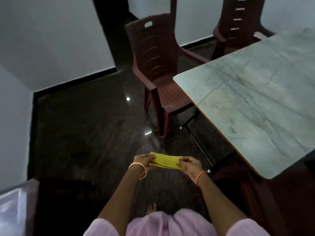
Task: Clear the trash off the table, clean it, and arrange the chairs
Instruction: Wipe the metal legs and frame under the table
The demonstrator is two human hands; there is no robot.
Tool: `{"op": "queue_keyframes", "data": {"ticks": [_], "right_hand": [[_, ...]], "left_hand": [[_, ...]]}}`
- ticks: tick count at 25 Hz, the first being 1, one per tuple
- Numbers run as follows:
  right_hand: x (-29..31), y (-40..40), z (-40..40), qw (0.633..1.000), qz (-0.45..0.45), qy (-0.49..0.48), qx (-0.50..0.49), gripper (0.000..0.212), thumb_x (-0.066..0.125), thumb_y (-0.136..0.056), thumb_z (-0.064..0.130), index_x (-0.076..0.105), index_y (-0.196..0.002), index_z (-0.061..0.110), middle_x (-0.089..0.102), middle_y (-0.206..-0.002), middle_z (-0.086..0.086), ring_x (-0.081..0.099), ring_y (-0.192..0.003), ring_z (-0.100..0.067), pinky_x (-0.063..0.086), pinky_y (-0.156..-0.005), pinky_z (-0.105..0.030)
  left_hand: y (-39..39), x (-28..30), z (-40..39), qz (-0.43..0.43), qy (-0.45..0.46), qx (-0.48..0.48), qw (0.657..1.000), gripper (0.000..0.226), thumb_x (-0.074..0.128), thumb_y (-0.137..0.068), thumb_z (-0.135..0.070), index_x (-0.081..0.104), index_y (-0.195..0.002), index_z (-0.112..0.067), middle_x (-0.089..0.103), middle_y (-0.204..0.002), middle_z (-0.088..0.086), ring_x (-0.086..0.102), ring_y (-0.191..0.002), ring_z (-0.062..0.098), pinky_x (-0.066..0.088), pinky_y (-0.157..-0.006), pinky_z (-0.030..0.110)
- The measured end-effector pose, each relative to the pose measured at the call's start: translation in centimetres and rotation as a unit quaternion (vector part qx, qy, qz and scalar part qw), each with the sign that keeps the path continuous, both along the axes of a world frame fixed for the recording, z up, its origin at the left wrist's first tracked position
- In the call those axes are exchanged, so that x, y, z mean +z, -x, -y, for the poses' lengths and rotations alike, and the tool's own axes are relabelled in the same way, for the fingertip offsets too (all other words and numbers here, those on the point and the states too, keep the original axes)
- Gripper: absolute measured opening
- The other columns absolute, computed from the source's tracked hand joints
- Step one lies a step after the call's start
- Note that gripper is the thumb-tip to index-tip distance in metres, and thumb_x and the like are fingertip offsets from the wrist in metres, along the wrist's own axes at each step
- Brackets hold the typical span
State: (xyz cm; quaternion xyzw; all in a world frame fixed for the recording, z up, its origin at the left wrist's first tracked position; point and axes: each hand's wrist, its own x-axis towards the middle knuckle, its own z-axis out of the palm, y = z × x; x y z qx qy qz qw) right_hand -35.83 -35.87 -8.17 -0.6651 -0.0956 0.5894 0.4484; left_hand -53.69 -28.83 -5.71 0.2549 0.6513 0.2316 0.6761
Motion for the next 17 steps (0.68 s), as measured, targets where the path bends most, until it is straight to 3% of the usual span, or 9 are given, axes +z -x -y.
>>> {"op": "queue_keyframes", "data": {"ticks": [2, 5, 8, 11, 13, 15, 17], "right_hand": [[-0.4, -0.4, -2.7, 0.998, -0.003, 0.024, -0.061, 0.032, 0.059, -0.078, -0.018, 0.051, -0.075, 0.012, 0.056, -0.077, -0.008, 0.055, -0.07, -0.018, 0.05, -0.058, -0.031], [-1.2, -1.9, -6.0, 0.983, -0.032, 0.058, -0.173, 0.032, 0.054, -0.079, -0.016, 0.046, -0.089, 0.013, 0.053, -0.082, -0.01, 0.052, -0.069, -0.02, 0.046, -0.06, -0.031], [-2.3, -4.3, -8.3, 0.961, -0.119, 0.066, -0.242, 0.009, 0.049, -0.083, 0.007, 0.055, -0.079, 0.012, 0.058, -0.086, -0.013, 0.054, -0.071, -0.024, 0.045, -0.063, -0.028], [-3.3, -6.5, -9.3, 0.951, -0.176, 0.068, -0.246, 0.033, 0.047, -0.083, 0.029, 0.063, -0.057, 0.016, 0.068, -0.068, -0.007, 0.059, -0.073, -0.024, 0.047, -0.069, -0.03], [-3.0, -7.4, -10.5, 0.955, -0.184, 0.059, -0.226, 0.03, 0.054, -0.084, 0.032, 0.063, -0.064, 0.012, 0.067, -0.063, -0.007, 0.063, -0.067, -0.024, 0.051, -0.066, -0.031], [-2.7, -8.0, -11.7, 0.961, -0.194, 0.041, -0.195, 0.025, 0.058, -0.086, 0.03, 0.069, -0.078, 0.009, 0.072, -0.076, -0.011, 0.069, -0.072, -0.025, 0.056, -0.066, -0.032], [-2.7, -8.2, -12.6, 0.965, -0.213, 0.031, -0.148, 0.028, 0.059, -0.086, 0.031, 0.072, -0.097, 0.01, 0.072, -0.101, -0.016, 0.069, -0.091, -0.029, 0.056, -0.08, -0.038]], "left_hand": [[-1.2, 0.4, -4.0, -0.002, -0.007, -0.051, 0.999, 0.031, 0.061, -0.08, 0.015, 0.059, -0.107, 0.001, 0.058, -0.093, 0.018, 0.058, -0.066, 0.022, 0.055, -0.042, 0.026], [-5.0, -0.5, -9.6, 0.008, 0.013, -0.138, 0.99, 0.048, 0.055, -0.08, 0.021, 0.053, -0.121, -0.004, 0.057, -0.087, 0.014, 0.055, -0.064, 0.021, 0.052, -0.038, 0.023], [-9.4, -1.7, -14.0, -0.024, 0.017, -0.237, 0.971, 0.049, 0.05, -0.082, 0.018, 0.054, -0.125, -0.006, 0.055, -0.077, 0.008, 0.051, -0.062, 0.017, 0.046, -0.038, 0.017], [-12.5, -1.9, -17.5, -0.08, -0.001, -0.354, 0.932, 0.049, 0.046, -0.081, 0.012, 0.059, -0.122, -0.012, 0.049, -0.071, 0.003, 0.045, -0.056, 0.015, 0.035, -0.035, 0.013], [-14.4, -1.9, -19.8, -0.092, -0.003, -0.423, 0.902, 0.049, 0.043, -0.081, 0.011, 0.06, -0.119, -0.016, 0.049, -0.069, 0.001, 0.045, -0.053, 0.011, 0.035, -0.037, 0.012], [-16.1, -1.8, -20.9, -0.085, 0.009, -0.482, 0.872, 0.051, 0.039, -0.081, 0.012, 0.061, -0.117, -0.015, 0.049, -0.067, 0.003, 0.046, -0.05, 0.011, 0.037, -0.044, 0.016], [-17.4, -1.8, -21.4, -0.073, 0.023, -0.541, 0.837, 0.052, 0.038, -0.081, 0.013, 0.06, -0.12, -0.013, 0.051, -0.072, 0.006, 0.047, -0.057, 0.015, 0.038, -0.053, 0.022]]}}
